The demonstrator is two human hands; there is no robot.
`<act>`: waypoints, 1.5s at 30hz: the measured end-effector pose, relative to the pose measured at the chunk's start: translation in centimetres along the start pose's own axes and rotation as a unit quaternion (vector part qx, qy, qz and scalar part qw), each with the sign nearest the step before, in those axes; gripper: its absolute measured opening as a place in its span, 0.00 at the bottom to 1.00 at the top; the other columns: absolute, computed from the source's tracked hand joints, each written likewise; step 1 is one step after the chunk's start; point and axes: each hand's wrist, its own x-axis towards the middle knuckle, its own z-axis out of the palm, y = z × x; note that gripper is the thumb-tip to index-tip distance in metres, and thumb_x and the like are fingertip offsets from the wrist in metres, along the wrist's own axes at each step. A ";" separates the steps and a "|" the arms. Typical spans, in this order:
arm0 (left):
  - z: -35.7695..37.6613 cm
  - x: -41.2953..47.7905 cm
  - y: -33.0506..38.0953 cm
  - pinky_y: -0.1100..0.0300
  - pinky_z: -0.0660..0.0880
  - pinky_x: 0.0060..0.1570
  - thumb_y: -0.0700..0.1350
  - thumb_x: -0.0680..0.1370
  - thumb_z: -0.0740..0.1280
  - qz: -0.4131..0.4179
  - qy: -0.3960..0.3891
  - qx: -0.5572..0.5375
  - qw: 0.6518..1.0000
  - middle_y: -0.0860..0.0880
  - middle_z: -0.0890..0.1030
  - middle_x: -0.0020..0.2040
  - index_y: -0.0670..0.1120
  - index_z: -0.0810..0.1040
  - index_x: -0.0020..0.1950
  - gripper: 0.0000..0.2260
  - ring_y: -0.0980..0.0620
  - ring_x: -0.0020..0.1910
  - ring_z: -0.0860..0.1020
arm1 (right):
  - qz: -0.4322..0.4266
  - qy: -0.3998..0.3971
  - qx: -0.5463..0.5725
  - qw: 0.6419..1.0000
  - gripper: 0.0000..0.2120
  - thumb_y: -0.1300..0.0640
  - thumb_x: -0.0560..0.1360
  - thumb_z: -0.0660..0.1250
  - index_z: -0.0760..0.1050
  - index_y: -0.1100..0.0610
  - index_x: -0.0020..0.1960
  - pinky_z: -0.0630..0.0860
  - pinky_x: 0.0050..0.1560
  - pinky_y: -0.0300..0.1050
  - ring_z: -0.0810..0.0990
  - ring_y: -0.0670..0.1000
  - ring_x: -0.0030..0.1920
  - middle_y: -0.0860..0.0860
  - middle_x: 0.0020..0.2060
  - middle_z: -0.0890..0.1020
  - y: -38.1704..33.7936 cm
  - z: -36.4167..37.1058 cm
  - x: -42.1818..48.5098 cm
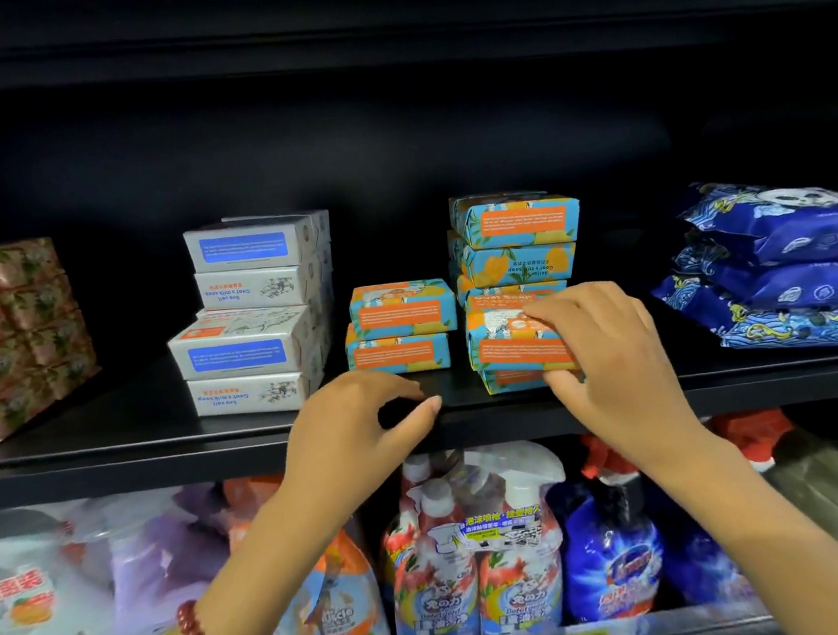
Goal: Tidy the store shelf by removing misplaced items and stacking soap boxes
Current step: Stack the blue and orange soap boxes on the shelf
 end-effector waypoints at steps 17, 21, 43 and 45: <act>-3.8 0.1 4.5 0.65 0.78 0.42 0.44 0.66 0.78 -0.121 0.015 -0.464 0.877 0.49 0.86 0.44 0.44 0.81 0.50 0.15 0.53 0.44 0.84 | -0.158 0.071 0.077 0.982 0.25 0.51 0.75 0.69 0.69 0.64 0.65 0.69 0.66 0.52 0.70 0.56 0.67 0.57 0.64 0.71 -3.8 -1.7 -0.2; -3.7 -0.2 4.3 0.68 0.77 0.44 0.43 0.67 0.75 -0.071 0.047 -0.450 0.889 0.54 0.85 0.47 0.47 0.79 0.53 0.15 0.56 0.47 0.83 | -0.018 0.005 0.142 0.990 0.35 0.44 0.72 0.66 0.64 0.63 0.71 0.63 0.69 0.40 0.66 0.50 0.69 0.53 0.67 0.69 -3.9 -3.0 0.9; -4.5 -0.5 3.5 0.63 0.73 0.58 0.50 0.62 0.78 0.065 -0.015 -0.268 0.961 0.58 0.79 0.57 0.53 0.74 0.61 0.29 0.57 0.59 0.77 | 0.048 -0.092 0.238 0.966 0.39 0.47 0.65 0.75 0.59 0.46 0.70 0.71 0.59 0.35 0.68 0.41 0.67 0.42 0.67 0.67 -4.1 -3.9 0.1; -4.5 -0.5 3.6 0.67 0.70 0.58 0.49 0.65 0.77 0.114 0.019 -0.223 0.968 0.58 0.78 0.59 0.51 0.74 0.62 0.27 0.60 0.61 0.75 | 0.122 -0.157 0.337 0.920 0.48 0.43 0.60 0.78 0.54 0.38 0.72 0.71 0.57 0.30 0.73 0.35 0.61 0.36 0.62 0.72 -4.3 -4.5 0.3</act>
